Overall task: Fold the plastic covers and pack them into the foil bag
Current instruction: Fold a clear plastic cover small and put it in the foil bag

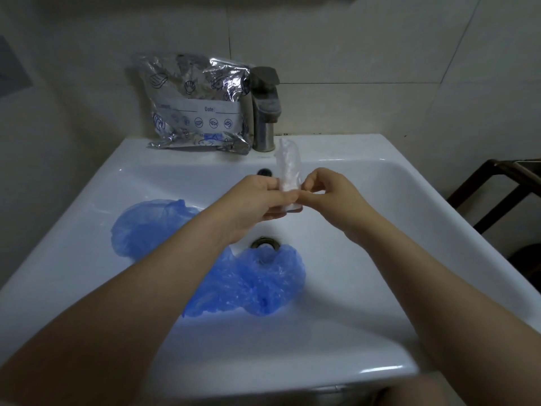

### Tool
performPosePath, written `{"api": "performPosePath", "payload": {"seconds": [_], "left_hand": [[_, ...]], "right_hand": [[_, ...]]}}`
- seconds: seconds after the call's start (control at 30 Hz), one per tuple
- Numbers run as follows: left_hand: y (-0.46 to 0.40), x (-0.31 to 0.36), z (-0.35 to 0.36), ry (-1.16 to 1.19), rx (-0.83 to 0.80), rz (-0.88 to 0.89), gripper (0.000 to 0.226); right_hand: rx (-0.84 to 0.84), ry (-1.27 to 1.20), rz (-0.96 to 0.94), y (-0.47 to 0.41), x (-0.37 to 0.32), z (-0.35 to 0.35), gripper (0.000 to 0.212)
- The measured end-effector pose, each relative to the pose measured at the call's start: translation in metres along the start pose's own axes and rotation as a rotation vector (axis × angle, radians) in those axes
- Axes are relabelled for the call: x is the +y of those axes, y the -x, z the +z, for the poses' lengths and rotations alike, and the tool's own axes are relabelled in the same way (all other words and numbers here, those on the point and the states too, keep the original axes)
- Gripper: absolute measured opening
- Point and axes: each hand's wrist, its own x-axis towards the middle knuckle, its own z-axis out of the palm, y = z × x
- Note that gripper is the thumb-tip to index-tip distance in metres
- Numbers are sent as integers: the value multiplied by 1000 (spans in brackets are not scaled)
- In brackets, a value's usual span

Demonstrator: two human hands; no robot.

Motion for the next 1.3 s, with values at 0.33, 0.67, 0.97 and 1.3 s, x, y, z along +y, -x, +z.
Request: {"api": "performPosePath", "payload": {"seconds": [0.33,0.67,0.97,1.3], "left_hand": [[7,4,2,-278,-209,-75,19],[3,-1,1,-440,39,204,34],[2,-4,1,-542,-6,312,35],[3,-5,4,-639,-3,374,31]], "right_hand": [[-118,-411,-151,-2,-4,-19,30],[-150,-86,-143,-5,1,-35,39],[-233,0,-91,-4,2,-45,15],[-267,330,-52,-1,-1,-51,13]]}}
